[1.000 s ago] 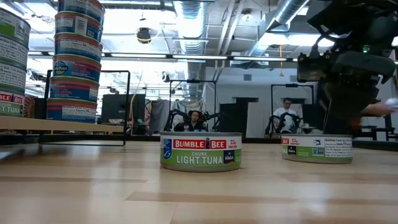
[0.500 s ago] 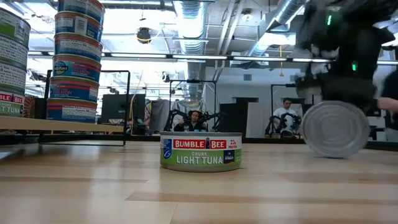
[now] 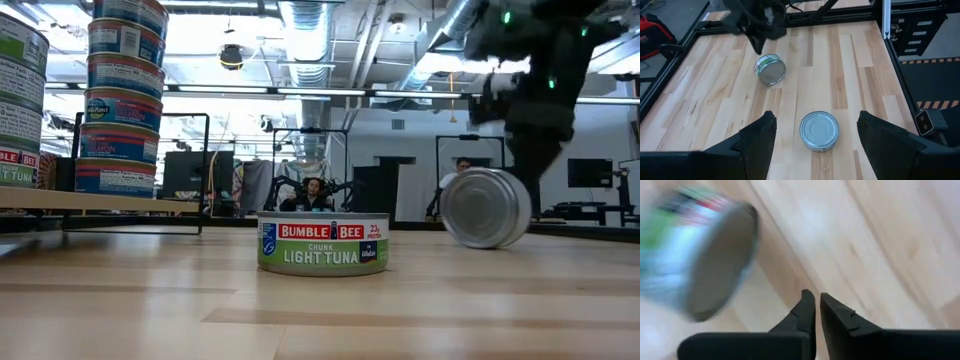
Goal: Stack canned seafood by type on shelf
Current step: Stack the right green and white tuna can on the green and white tuna can on the shelf
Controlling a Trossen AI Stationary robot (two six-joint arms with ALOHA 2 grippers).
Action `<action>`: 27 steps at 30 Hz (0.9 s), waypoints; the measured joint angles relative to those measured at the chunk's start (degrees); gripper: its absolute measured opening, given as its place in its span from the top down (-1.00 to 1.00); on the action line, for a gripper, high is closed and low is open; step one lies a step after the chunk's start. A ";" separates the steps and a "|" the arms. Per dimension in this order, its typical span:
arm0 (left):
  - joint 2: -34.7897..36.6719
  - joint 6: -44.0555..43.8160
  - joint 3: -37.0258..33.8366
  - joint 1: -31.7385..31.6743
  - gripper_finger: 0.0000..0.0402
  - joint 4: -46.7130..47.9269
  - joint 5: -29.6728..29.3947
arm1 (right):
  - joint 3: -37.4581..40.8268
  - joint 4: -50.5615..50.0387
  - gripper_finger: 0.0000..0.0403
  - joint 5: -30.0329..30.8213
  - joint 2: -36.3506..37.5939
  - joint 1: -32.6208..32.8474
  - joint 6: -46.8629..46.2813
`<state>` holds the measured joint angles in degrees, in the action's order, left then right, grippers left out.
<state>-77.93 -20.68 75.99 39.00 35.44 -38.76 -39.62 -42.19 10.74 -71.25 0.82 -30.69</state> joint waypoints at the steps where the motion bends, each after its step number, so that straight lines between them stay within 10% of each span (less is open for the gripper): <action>1: 0.00 -0.02 0.00 0.00 -0.32 0.02 -0.01 | -0.34 0.24 0.71 0.26 1.50 0.36 0.71; 8: 0.00 -0.25 0.00 -0.27 -0.32 -0.09 -1.15 | -0.37 2.77 0.46 3.04 7.59 9.34 1.27; 19: 0.00 0.45 0.00 -2.77 -0.32 -0.21 -0.82 | -0.37 10.29 -0.56 22.05 2.97 21.84 -14.93; 27: 0.00 -0.02 0.00 -2.89 -0.32 -0.22 -0.35 | -0.37 15.62 -0.62 34.84 -5.50 26.47 -20.32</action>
<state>-77.93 -20.69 75.99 36.12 35.23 -39.11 -39.99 -26.57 45.58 -76.76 27.29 -51.01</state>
